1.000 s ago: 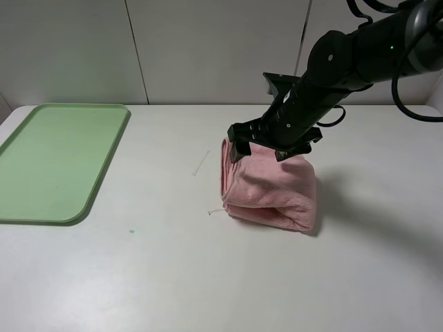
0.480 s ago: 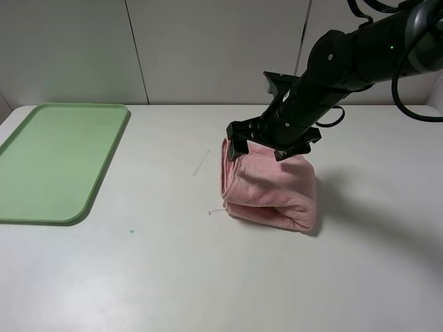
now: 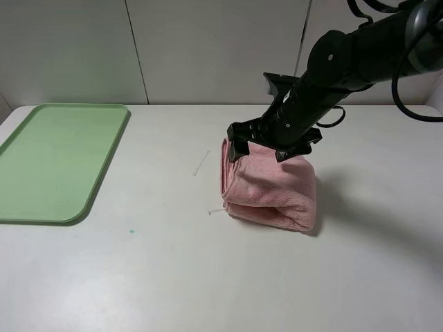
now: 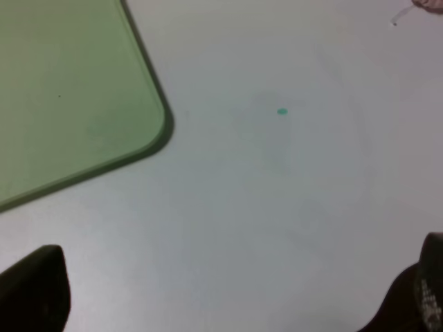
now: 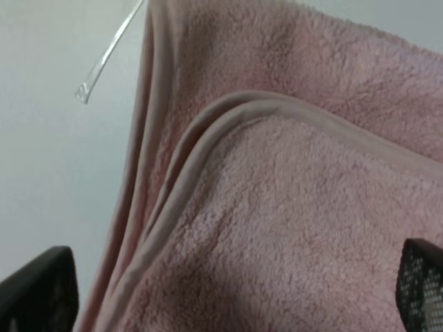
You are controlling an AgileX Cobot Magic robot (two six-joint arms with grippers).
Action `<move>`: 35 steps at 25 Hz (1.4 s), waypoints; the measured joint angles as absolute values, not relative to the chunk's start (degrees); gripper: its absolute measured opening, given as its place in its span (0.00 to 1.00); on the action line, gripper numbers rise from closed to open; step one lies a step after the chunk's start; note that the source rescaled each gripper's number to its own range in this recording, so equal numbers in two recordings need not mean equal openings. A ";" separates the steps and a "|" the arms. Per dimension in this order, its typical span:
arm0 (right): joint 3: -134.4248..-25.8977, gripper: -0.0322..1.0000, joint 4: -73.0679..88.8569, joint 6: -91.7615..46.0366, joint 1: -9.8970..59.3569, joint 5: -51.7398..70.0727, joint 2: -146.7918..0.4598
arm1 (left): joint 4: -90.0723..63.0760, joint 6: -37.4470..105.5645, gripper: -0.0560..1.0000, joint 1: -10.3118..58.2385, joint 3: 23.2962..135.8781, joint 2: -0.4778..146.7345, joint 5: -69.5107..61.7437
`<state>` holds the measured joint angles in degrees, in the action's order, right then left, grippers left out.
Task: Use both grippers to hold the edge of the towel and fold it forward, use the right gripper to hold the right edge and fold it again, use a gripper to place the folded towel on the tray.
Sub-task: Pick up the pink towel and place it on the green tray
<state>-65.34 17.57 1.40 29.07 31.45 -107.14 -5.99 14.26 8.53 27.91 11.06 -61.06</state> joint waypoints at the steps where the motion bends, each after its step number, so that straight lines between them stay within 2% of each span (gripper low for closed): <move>1: -65.34 1.00 17.53 1.40 29.07 31.50 -107.14 | -5.99 14.26 1.00 8.53 27.91 11.06 -61.06; 26: -65.34 1.00 15.81 1.40 29.07 32.63 -103.34 | -5.99 14.26 1.00 8.53 27.91 11.06 -61.06; 35: -65.34 1.00 9.93 1.57 29.07 41.41 -95.71 | -5.99 14.26 1.00 8.53 27.91 11.06 -61.06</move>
<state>-65.34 9.93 1.57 29.07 41.41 -95.71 -5.99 14.26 8.53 27.91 11.06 -61.06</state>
